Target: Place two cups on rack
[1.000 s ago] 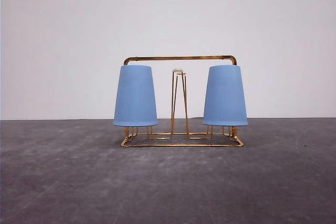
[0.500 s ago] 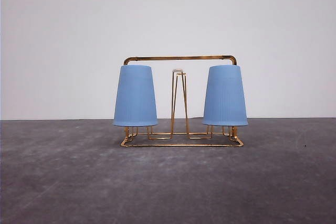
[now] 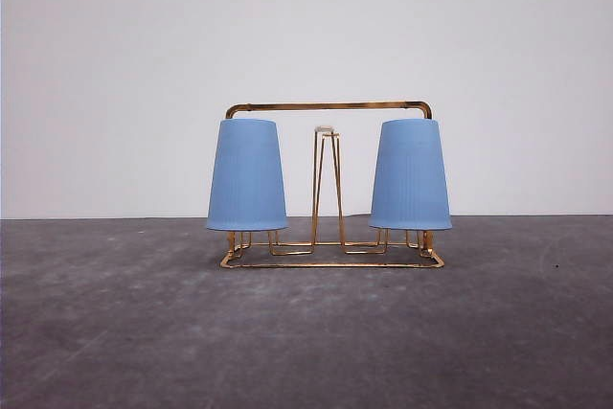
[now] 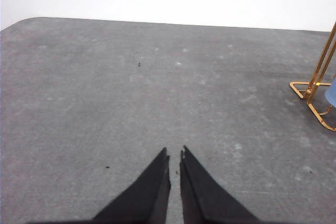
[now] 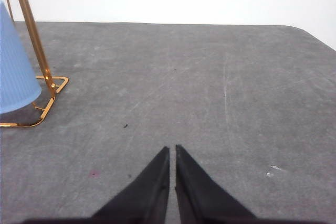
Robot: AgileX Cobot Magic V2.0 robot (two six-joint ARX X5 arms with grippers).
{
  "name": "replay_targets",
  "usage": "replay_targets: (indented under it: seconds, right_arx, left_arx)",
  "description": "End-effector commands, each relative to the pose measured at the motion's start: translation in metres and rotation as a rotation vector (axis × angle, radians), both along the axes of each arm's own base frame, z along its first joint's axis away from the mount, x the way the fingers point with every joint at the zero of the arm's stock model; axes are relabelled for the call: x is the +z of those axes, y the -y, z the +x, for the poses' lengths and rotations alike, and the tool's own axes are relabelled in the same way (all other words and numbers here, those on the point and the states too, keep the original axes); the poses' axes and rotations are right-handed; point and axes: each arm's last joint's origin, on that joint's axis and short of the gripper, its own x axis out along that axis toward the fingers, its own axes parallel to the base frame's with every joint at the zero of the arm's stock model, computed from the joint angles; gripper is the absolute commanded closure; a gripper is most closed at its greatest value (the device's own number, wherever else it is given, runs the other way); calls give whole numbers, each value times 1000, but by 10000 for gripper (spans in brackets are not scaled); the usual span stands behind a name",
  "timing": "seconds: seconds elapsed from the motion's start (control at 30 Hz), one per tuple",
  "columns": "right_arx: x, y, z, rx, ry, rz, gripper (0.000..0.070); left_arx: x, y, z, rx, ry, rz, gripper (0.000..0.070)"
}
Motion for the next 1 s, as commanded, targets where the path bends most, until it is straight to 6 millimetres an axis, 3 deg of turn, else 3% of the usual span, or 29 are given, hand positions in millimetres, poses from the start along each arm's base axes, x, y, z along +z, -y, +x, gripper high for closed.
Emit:
replay_targets:
  seconds: [0.0, 0.97]
  right_arx:
    - [0, 0, 0, -1, 9, -4, 683]
    - [0, 0, 0, -1, 9, -4, 683]
  left_arx:
    - [-6, 0, 1, 3, -22, -2, 684]
    - [-6, 0, 1, 3, -22, -2, 684]
